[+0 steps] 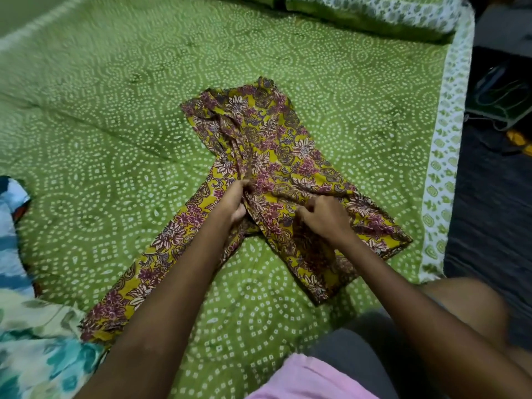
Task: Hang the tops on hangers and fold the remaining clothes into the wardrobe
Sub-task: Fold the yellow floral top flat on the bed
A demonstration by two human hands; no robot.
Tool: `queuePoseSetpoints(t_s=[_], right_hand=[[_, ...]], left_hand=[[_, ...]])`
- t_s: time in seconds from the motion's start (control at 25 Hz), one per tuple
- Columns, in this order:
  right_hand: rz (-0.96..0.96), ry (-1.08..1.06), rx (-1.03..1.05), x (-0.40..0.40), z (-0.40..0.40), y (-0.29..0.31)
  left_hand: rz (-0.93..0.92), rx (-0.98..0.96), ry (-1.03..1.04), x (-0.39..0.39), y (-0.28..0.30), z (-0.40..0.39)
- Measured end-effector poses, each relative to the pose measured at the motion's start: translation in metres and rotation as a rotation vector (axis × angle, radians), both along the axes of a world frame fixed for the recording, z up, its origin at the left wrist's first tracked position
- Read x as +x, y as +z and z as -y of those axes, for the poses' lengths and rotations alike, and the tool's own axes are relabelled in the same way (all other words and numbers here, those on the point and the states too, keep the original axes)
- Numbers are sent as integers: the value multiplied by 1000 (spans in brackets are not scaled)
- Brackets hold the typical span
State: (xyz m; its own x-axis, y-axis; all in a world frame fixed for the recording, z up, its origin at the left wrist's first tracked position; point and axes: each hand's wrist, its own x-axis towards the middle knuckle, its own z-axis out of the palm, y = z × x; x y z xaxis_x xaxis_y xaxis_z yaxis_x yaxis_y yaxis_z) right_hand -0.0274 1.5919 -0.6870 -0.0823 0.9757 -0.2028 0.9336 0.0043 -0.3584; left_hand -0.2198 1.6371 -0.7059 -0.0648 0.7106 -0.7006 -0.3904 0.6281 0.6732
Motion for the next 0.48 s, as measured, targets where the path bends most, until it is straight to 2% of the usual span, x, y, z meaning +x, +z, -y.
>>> queuePoseSetpoints(t_s=[0.12,0.28,0.36,0.48], right_hand=[[-243,-16,72,-26,-26,-4],[-464,-33,49,-62,-31,-12],[-453,33,-27,-72,-28,-13],[-291,167,-127,-81,-19,-25]], left_hand=[[90,86,-25,-1,11,-20],[126,135,-3,-6,18,-63],[105,146,21,-11,18,-82],[113,149,102,-27,18,-111]])
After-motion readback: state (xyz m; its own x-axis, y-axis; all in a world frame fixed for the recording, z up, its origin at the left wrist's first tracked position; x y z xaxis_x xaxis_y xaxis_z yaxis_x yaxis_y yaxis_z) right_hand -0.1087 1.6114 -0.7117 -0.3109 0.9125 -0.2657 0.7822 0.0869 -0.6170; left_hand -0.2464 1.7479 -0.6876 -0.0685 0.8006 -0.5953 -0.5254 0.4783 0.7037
